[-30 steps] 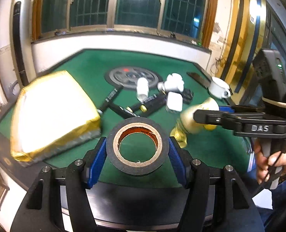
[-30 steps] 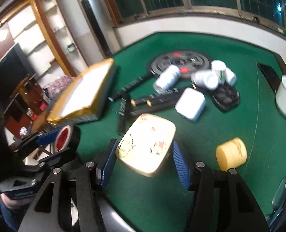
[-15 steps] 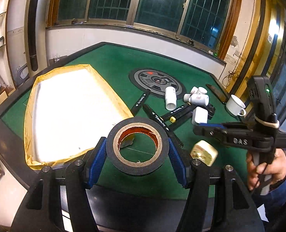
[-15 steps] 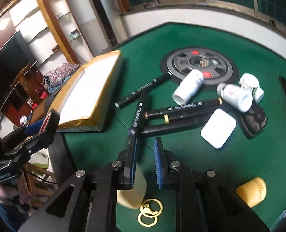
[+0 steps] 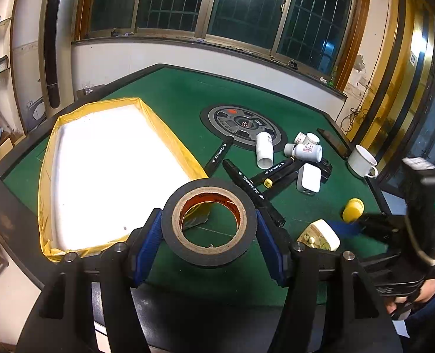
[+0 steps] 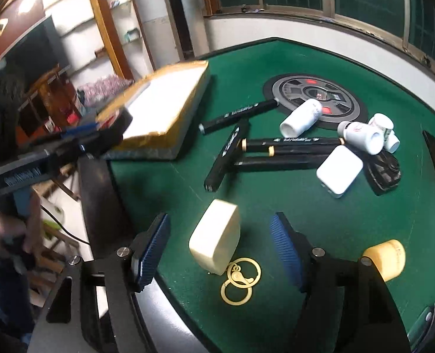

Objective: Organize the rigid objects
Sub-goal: 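Carry the case and tape into the tray and open both grippers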

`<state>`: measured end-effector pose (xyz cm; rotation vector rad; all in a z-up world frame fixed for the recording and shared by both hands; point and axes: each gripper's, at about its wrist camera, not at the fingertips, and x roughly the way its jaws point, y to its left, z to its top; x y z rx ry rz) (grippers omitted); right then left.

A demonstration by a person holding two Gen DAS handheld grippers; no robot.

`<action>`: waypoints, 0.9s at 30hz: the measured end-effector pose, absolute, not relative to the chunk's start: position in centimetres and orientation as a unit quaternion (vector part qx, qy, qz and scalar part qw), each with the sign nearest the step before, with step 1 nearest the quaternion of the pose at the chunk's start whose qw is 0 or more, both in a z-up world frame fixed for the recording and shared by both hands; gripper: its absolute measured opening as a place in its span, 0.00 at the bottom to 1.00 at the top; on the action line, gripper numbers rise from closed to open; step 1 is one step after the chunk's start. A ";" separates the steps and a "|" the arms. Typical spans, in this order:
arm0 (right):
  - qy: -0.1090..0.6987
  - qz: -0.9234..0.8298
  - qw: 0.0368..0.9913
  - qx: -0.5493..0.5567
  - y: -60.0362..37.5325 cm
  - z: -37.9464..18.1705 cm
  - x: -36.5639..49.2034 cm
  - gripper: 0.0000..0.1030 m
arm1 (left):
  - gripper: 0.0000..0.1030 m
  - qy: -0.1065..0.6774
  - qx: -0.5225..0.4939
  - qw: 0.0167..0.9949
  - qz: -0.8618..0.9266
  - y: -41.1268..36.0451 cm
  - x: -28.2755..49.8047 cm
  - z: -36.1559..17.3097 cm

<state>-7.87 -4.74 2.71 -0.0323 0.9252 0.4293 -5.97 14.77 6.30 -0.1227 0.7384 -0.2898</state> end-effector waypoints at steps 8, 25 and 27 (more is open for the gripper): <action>0.452 0.223 0.863 0.039 -6.1 3.9 -7.1 0.18 | 0.59 0.357 -0.063 0.923 -0.132 15.7 -5.8 6.6; 0.423 0.326 0.844 0.045 5.3 13.1 4.2 0.18 | 0.60 0.375 -0.052 0.923 -0.071 21.7 1.6 8.9; 0.440 0.325 0.836 0.039 7.0 12.2 6.3 0.18 | 0.60 0.384 -0.051 0.920 -0.063 22.2 2.9 8.0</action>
